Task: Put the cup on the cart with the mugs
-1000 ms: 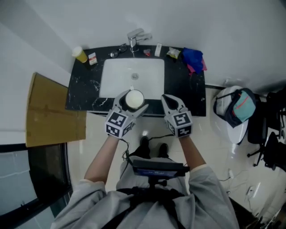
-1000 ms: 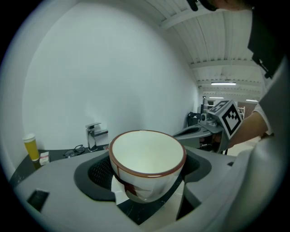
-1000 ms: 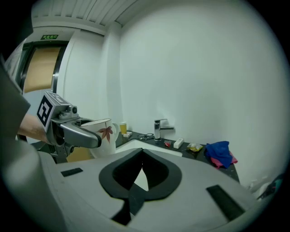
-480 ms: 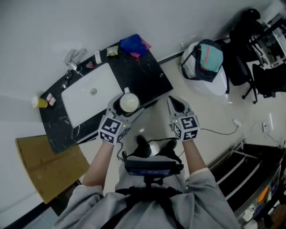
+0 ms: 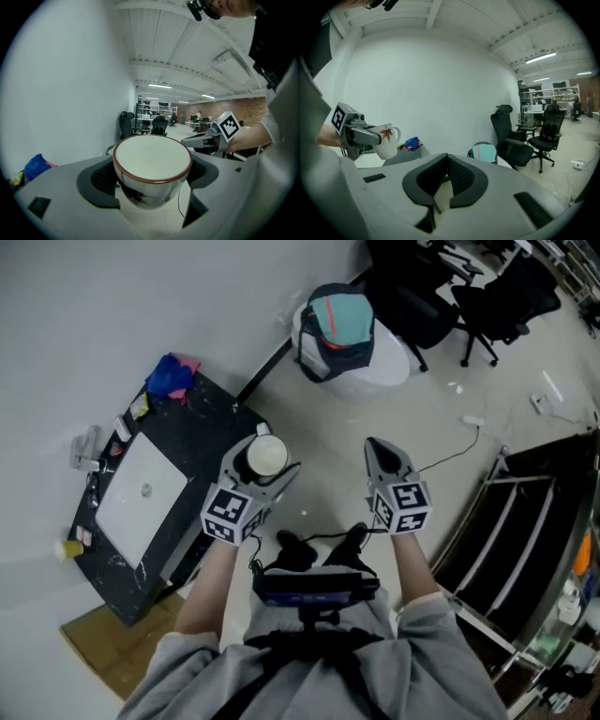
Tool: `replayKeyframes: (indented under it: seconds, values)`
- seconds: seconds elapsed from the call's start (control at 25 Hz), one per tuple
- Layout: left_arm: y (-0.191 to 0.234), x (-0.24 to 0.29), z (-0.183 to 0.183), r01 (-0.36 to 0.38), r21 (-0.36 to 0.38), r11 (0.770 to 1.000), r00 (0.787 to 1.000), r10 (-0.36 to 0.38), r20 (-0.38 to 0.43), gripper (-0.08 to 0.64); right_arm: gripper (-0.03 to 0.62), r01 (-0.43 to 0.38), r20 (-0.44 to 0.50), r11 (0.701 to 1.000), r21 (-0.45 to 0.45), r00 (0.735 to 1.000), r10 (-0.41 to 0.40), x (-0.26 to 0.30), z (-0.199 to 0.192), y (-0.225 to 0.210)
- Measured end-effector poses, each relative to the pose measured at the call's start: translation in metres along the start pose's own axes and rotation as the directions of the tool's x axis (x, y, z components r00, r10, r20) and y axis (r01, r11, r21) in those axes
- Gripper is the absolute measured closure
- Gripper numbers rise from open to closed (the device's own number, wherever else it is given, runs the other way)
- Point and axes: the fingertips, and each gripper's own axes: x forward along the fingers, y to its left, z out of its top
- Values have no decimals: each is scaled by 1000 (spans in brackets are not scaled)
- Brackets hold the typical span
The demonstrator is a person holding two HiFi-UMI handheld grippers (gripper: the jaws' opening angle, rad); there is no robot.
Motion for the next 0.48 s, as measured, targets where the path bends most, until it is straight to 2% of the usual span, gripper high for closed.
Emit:
replayKeyframes:
  seconds: [0.28,0.48]
  values:
    - [-98,100,34,153,51,987,988,-153,-15,153,584,138,25,989,60,990,-139,-85,-14,-114]
    - [-169,165,57,269,91,959,963,-269,-18,153,584,239,51,966,102,968,-245,-144,-17,-189]
